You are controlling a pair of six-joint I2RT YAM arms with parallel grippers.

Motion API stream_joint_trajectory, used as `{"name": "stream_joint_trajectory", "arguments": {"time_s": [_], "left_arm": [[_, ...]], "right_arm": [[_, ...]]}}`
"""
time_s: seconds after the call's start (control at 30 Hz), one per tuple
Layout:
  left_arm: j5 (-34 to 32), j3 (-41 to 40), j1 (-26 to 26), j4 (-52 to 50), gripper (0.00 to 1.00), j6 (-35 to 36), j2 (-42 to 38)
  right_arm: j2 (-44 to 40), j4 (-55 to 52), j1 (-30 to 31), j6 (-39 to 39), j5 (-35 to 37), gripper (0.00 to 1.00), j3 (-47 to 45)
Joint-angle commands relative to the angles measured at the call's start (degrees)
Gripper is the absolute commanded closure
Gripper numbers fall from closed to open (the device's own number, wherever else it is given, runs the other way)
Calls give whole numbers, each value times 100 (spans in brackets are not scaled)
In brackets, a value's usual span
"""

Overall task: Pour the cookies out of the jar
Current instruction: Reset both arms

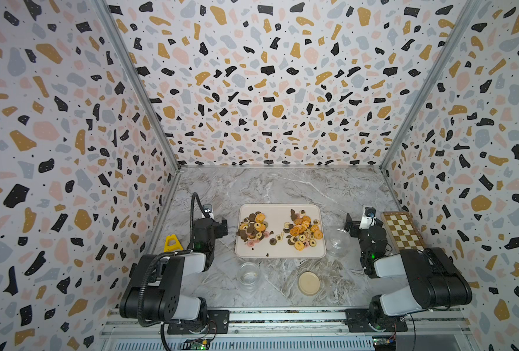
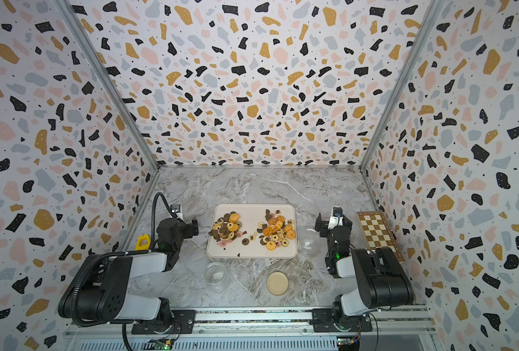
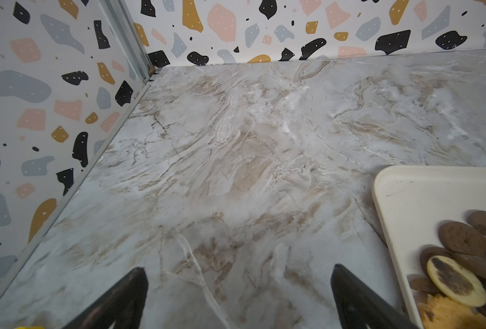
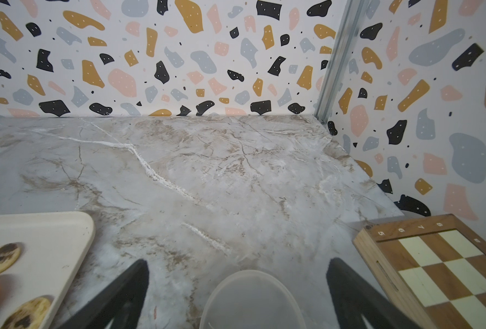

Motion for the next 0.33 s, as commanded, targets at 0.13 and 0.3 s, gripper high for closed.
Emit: {"name": "stream_joint_trajectory", "arguments": {"time_s": [0.13,0.3], "left_arm": [[3,42,38,340,1,36,14],[0,33,34,338,1,29,0]], "right_arm": [[93,-120,-96,8,-232,1,199],[-52,91,-31,-42,-190,1,13]]}}
